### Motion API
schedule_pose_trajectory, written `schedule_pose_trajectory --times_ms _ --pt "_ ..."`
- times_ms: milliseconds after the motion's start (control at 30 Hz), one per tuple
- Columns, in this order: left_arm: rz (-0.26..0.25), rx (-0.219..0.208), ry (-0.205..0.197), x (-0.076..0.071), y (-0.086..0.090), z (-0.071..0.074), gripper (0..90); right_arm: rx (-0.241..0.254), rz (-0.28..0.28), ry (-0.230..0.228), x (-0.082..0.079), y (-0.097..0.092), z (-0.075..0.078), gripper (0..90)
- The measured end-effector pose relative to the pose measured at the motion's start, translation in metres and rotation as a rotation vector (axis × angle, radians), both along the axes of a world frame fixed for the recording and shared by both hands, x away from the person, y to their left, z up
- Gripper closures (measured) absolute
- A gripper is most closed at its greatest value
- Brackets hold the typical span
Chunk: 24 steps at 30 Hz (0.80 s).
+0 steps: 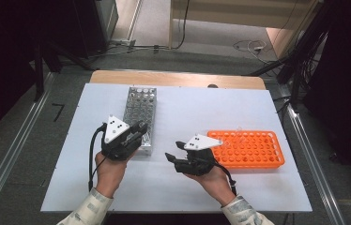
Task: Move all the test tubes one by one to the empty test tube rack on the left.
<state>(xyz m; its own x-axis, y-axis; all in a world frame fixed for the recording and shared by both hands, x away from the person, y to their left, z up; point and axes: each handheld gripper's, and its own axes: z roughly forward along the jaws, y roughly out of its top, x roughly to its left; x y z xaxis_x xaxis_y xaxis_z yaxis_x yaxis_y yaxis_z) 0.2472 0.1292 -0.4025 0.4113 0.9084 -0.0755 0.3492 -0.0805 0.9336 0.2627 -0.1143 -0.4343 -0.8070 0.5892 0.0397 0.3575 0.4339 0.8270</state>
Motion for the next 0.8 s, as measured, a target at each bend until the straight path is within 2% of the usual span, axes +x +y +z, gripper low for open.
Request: schedule_pose_trajectory --times_ms 167,567,800 --pt "0.010 0.012 0.002 0.004 -0.001 -0.005 75.2 0.001 -0.003 0.001 0.001 -0.001 0.000 43.1" --pt "0.017 0.079 0.050 0.010 -0.010 -0.029 75.0 -0.008 0.000 -0.002 -0.001 -0.002 -0.001 42.8" --pt "0.018 0.104 0.081 0.010 -0.013 -0.040 74.9 -0.012 0.000 -0.001 -0.001 -0.004 -0.002 42.6"
